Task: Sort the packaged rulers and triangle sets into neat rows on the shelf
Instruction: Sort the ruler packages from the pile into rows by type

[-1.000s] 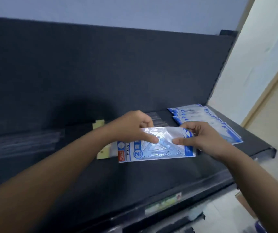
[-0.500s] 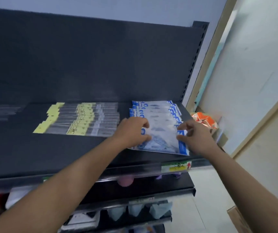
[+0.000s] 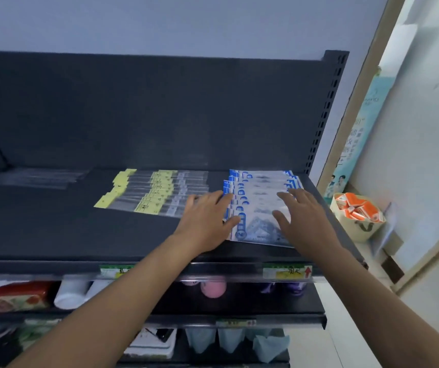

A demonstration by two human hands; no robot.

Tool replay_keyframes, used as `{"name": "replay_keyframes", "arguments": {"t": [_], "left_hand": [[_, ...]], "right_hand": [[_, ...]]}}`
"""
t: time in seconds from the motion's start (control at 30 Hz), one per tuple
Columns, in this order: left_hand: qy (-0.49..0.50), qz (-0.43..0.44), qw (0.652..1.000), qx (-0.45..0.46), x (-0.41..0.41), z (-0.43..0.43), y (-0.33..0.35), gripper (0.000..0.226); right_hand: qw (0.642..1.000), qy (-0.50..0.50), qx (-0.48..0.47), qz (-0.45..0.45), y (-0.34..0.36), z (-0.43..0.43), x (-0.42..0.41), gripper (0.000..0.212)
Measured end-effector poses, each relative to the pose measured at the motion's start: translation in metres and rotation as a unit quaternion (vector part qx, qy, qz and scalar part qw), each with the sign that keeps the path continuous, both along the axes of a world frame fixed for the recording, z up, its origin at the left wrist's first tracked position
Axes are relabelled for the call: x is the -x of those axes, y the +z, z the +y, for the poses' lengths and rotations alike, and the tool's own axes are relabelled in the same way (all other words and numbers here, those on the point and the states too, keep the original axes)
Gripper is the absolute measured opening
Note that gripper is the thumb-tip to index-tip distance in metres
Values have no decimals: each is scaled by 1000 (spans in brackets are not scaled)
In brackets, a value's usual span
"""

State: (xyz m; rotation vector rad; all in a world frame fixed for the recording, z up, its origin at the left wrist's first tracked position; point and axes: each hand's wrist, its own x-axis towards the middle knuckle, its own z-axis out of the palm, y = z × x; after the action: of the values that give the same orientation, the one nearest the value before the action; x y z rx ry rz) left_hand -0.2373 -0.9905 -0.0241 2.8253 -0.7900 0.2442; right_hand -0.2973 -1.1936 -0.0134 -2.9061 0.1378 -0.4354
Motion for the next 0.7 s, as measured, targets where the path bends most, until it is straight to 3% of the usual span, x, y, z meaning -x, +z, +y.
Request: {"name": "replay_keyframes", "arguments": {"t": [0.2, 0.33, 0.53, 0.7], "left_hand": [[106, -63, 990, -74, 13, 108, 31, 52], [188, -82, 972, -117, 27, 201, 55, 63], [293, -54, 947, -123, 50, 358, 76, 79], [341, -33, 926, -160, 66, 490, 73, 89]], "right_hand": [[996, 89, 0, -12, 27, 87, -15, 55], [984, 172, -19, -27, 47, 175, -31, 58], [961, 265, -42, -71, 65, 351, -43, 60], [958, 279, -63, -28, 65, 501, -52, 65]]}}
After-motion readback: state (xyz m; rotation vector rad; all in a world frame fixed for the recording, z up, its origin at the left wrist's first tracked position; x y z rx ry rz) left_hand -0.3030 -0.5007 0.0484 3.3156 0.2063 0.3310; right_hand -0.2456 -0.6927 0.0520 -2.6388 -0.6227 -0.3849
